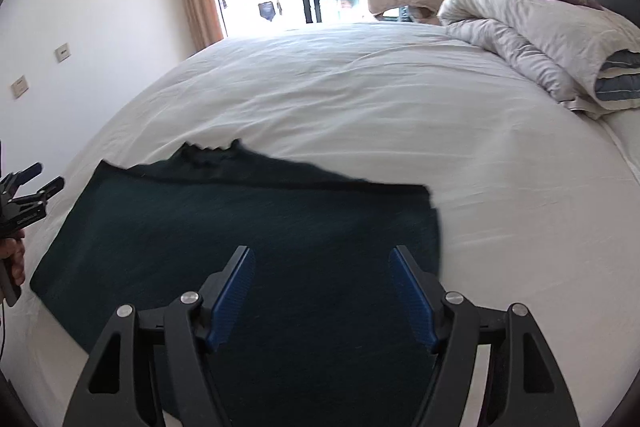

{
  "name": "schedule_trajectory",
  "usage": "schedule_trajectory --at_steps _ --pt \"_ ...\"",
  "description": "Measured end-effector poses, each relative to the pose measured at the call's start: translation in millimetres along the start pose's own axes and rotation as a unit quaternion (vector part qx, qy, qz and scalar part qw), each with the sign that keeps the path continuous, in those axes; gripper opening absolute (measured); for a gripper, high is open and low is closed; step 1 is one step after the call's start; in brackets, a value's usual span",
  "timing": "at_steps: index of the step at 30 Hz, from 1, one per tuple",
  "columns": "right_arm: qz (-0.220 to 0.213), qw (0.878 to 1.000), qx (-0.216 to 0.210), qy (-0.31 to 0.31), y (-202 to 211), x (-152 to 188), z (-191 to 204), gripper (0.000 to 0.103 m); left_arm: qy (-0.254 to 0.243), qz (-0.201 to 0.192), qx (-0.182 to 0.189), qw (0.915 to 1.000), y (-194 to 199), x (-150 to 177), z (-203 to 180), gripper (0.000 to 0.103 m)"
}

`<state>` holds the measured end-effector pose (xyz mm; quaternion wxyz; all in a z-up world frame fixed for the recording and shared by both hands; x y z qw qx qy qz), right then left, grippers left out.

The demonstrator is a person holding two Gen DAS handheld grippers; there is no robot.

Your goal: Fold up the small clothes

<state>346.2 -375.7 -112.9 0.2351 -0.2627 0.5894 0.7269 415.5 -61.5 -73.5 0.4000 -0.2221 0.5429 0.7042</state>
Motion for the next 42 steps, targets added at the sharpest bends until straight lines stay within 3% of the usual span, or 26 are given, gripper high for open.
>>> schedule_trajectory --at_steps 3,5,8,13,15,18,23,25,27,28,30,33,34,37,42 --pt "0.034 0.999 -0.005 -0.001 -21 15 11 0.071 -0.021 0.048 0.004 0.9986 -18 25 -24 0.092" --pt "0.045 0.999 0.025 0.002 -30 22 2 0.07 -0.009 0.08 0.001 0.9968 -37 43 -24 0.092" --pt "0.028 0.999 0.021 -0.024 -26 27 -23 0.07 0.044 0.088 0.03 0.9947 -43 54 -10 0.094" --pt "-0.014 0.995 0.066 -0.077 3 18 -43 0.068 0.06 0.082 0.017 0.9947 -36 55 -1 0.093" --pt "-0.044 0.993 0.029 -0.11 19 12 -39 0.068 0.079 0.073 0.001 0.9942 -29 55 8 0.093" --pt "-0.071 0.988 -0.055 -0.126 34 4 -13 0.068 0.15 0.077 0.024 0.9854 -10 66 32 0.093" --pt "-0.063 0.97 -0.195 -0.134 20 -3 33 0.068 0.289 0.027 0.087 0.9531 56 89 61 0.093" --pt "-0.042 0.968 -0.197 -0.149 -1 3 38 0.068 0.322 0.028 0.119 0.939 76 103 61 0.093" --pt "0.012 0.967 -0.186 -0.177 -29 20 34 0.069 0.327 0.042 0.148 0.9323 86 115 50 0.093" --pt "0.032 0.967 -0.172 -0.188 -40 27 29 0.062 0.332 0.054 0.164 0.9275 90 124 43 0.093" --pt "0.006 0.967 -0.17 -0.19 -33 32 22 0.055 0.36 0.073 0.206 0.9071 96 144 29 0.093" --pt "0.006 0.963 -0.159 -0.217 -20 33 17 0.056 0.408 0.085 0.246 0.8751 102 168 16 0.093" --pt "0.001 0.963 -0.158 -0.22 -14 31 17 0.058 0.419 0.084 0.254 0.8676 102 172 13 0.093" --pt "-0.024 0.959 -0.189 -0.211 2 19 28 0.058 0.428 0.087 0.262 0.8606 92 167 4 0.092" --pt "-0.038 0.942 -0.246 -0.225 5 7 46 0.058 0.487 0.09 0.289 0.8193 68 162 -1 0.092"
Point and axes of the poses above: each gripper's, at about its wrist camera, not at the fingertips, and y roughly against the way its jaws point, z to its left, x to its underside, the point moved 4 cm from there along -y, roughly the way its jaws point, and after that the axes turned 1 degree about -x, right-handed, at the moved point
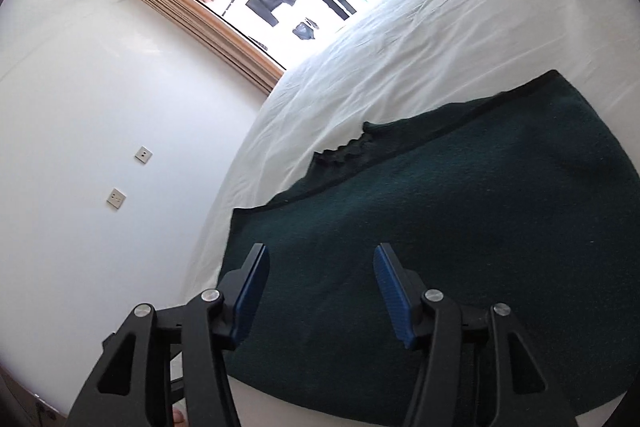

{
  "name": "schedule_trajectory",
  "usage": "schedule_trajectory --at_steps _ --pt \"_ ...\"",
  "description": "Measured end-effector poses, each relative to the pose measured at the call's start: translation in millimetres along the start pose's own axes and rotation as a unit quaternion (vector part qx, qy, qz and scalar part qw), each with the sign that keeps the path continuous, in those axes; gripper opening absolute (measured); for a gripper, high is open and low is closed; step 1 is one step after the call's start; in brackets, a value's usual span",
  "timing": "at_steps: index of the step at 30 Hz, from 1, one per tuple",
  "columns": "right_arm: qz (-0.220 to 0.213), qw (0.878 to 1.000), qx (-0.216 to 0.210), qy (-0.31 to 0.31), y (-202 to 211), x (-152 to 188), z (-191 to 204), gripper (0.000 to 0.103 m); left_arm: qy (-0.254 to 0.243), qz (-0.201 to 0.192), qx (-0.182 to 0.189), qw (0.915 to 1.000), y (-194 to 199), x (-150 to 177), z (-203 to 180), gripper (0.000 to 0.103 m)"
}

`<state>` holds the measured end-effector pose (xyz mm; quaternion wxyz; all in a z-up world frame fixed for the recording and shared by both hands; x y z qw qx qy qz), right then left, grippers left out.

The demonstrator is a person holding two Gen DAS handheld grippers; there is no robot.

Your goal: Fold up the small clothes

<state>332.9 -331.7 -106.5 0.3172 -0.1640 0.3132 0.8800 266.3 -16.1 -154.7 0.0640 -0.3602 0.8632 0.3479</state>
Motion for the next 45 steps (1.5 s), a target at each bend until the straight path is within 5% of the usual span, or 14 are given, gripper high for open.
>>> schedule_trajectory --at_steps 7,10,17,20,22,24,25,26,29,31,34,38,42,45 --pt "0.015 0.998 -0.014 -0.054 -24 2 -10 0.047 0.069 0.023 0.043 0.9964 -25 2 -16 0.09" --pt "0.031 0.997 -0.021 -0.065 -35 1 -8 0.034 0.066 0.022 0.038 0.9968 -35 7 -26 0.089" --pt "0.11 0.992 0.015 -0.06 -85 12 -1 0.027 0.065 0.009 0.024 0.9976 -34 16 -24 0.08" --pt "0.104 0.989 0.062 -0.083 -94 19 -25 0.0 0.053 0.012 0.026 0.9982 -45 8 -26 0.08" --pt "0.093 0.989 0.047 -0.104 -92 22 -34 0.0 0.042 0.014 0.023 0.9987 -58 -1 -27 0.071" --pt "0.09 0.991 0.062 -0.082 -92 24 -30 0.0 0.029 0.021 0.017 0.9992 -70 -8 -26 0.049" --pt "0.09 0.991 0.07 -0.068 -93 24 -27 0.0 0.031 0.027 0.009 0.9991 -77 -10 -23 0.026" --pt "0.092 0.991 0.074 -0.064 -94 24 -26 0.0 0.044 0.029 0.005 0.9986 -81 -12 -18 0.021" --pt "0.098 0.99 0.059 -0.081 -87 21 -23 0.001 0.044 0.03 0.004 0.9985 -84 -15 -17 0.012" --pt "0.084 0.992 0.041 -0.085 -73 17 -20 0.028 0.035 0.024 0.0 0.9991 -82 -16 -22 0.01" --pt "0.071 0.993 0.027 -0.089 -53 11 -24 0.041 0.031 0.011 -0.001 0.9995 -76 -18 -32 0.008" --pt "0.066 0.986 -0.018 -0.15 -30 1 -50 0.047 -0.068 -0.028 -0.014 0.9972 -59 -22 -91 0.007" --pt "0.057 0.972 -0.084 -0.211 -12 -13 -75 0.063 -0.246 -0.038 -0.029 0.9681 -75 8 -192 0.007" --pt "0.039 0.961 -0.117 -0.248 4 -28 -98 0.07 -0.415 -0.029 -0.067 0.9069 -121 73 -253 0.007"
Point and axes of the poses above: each gripper's, at about its wrist camera, not at the fingertips, and y roughly against the way its jaws point, z to its left, x to its underside, the point moved 4 cm from there along -y, roughly the way its jaws point, and after that the axes turned 1 degree about -x, right-handed, at the moved point
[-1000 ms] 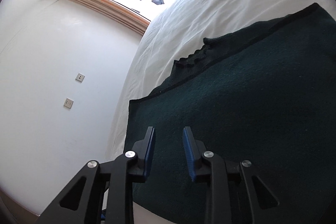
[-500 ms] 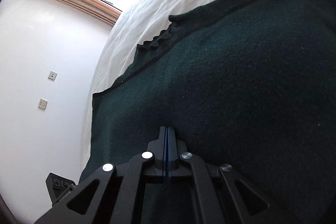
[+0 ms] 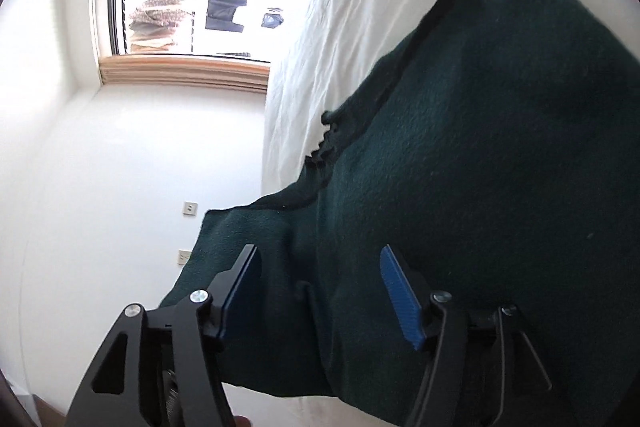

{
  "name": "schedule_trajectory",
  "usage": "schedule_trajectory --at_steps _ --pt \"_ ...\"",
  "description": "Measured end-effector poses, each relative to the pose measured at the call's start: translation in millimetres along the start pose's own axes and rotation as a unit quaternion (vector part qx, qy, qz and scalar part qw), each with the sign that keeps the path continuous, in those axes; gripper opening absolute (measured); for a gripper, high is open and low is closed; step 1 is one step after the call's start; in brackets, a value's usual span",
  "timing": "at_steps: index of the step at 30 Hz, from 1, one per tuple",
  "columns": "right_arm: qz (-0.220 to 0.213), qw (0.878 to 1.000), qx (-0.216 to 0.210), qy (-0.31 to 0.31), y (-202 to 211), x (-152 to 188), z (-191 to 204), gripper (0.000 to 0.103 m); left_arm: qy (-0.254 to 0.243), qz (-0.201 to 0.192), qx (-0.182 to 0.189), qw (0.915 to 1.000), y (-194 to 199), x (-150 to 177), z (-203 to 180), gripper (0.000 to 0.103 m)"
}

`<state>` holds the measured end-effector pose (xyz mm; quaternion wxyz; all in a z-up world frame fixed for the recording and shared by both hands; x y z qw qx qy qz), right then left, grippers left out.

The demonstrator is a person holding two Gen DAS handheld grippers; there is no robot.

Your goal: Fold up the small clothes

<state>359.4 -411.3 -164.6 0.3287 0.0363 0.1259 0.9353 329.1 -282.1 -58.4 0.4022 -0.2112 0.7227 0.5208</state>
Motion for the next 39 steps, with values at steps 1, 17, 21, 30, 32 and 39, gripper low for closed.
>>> schedule_trajectory --at_steps 1,17,21,30,32,39 --pt "-0.002 1.0 -0.001 -0.007 6 -6 -3 0.075 -0.052 0.01 -0.011 0.9985 -15 10 -26 0.007" --pt "0.086 0.987 0.116 0.068 -45 -39 18 0.062 -0.17 0.043 -0.067 0.9822 -51 67 -79 0.007" --pt "0.092 0.975 0.172 0.11 -45 -45 24 0.027 -0.198 0.038 -0.075 0.9765 -48 75 -94 0.007" --pt "0.055 0.956 0.203 0.205 -2 -50 35 0.013 -0.231 0.032 -0.052 0.9711 -55 73 -119 0.007" --pt "0.046 0.956 0.204 0.205 3 -57 33 0.013 -0.24 0.03 -0.045 0.9692 -53 75 -125 0.007" --pt "0.034 0.958 0.207 0.196 21 -75 14 0.013 -0.259 0.036 -0.024 0.9648 -72 77 -153 0.007"
Point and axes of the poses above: each gripper's, at about its wrist camera, not at the fingertips, and y roughly against the way its jaws point, z to its left, x to its underside, the point moved 4 cm from there along -y, roughly the way its jaws point, and after that the axes turned 1 degree about -x, right-handed, at the moved point
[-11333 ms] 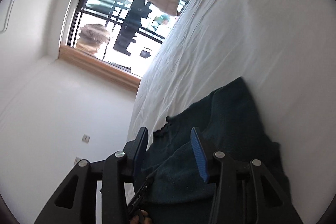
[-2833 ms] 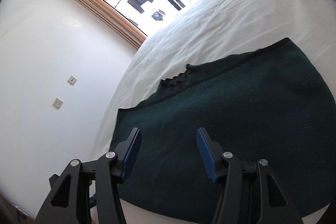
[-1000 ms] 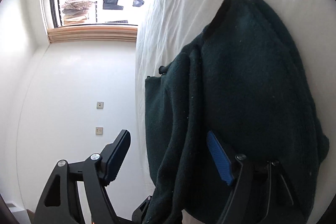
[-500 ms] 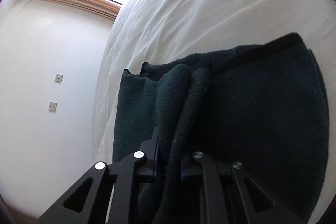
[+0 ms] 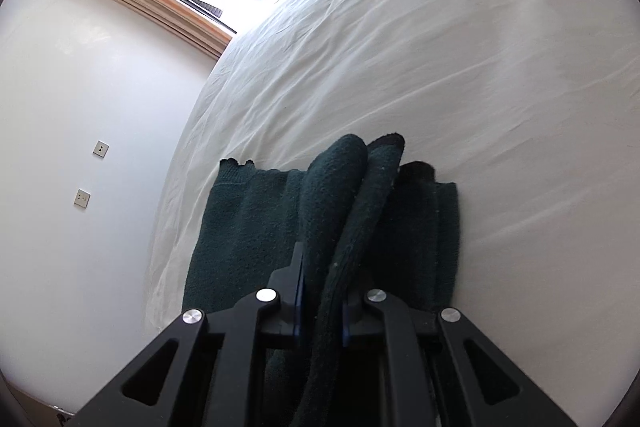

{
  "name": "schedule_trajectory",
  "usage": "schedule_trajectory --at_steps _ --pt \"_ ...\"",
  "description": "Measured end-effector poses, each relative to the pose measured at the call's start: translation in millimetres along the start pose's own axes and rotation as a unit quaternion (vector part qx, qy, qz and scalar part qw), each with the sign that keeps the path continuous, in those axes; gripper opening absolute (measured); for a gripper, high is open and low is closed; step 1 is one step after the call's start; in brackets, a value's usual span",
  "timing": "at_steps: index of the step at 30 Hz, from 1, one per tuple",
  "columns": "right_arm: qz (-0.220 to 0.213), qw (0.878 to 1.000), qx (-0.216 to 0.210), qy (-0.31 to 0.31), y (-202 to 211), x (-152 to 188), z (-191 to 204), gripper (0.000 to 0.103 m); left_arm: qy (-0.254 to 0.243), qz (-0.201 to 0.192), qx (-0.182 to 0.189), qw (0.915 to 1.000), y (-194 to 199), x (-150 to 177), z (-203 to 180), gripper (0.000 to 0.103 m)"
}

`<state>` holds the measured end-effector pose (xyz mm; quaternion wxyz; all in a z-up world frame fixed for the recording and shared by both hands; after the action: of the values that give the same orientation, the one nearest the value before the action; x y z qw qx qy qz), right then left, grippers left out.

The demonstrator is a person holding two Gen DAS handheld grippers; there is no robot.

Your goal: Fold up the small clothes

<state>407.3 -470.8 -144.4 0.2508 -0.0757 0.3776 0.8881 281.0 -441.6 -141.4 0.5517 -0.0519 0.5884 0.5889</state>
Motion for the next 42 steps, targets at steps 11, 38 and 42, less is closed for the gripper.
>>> schedule_trajectory --at_steps 11,38,42 --pt "-0.009 0.999 -0.013 -0.045 -13 2 -23 0.014 0.032 0.045 0.036 0.9978 -16 2 26 0.016" --pt "-0.031 0.999 -0.003 -0.013 26 114 -6 0.0 0.188 0.094 0.014 0.9775 -6 89 153 0.035" --pt "-0.036 0.999 0.015 0.018 29 117 0 0.0 0.196 0.097 0.008 0.9757 10 99 128 0.035"
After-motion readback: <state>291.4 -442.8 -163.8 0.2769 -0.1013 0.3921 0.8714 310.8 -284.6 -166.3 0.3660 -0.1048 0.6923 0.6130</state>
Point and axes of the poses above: each gripper's, at about its wrist camera, not at the fingertips, and y roughly against the way its jaws point, z to its left, x to its underside, the point moved 4 cm from there along -y, roughly the way its jaws point, and after that the axes turned 1 degree about -x, right-handed, at the moved point
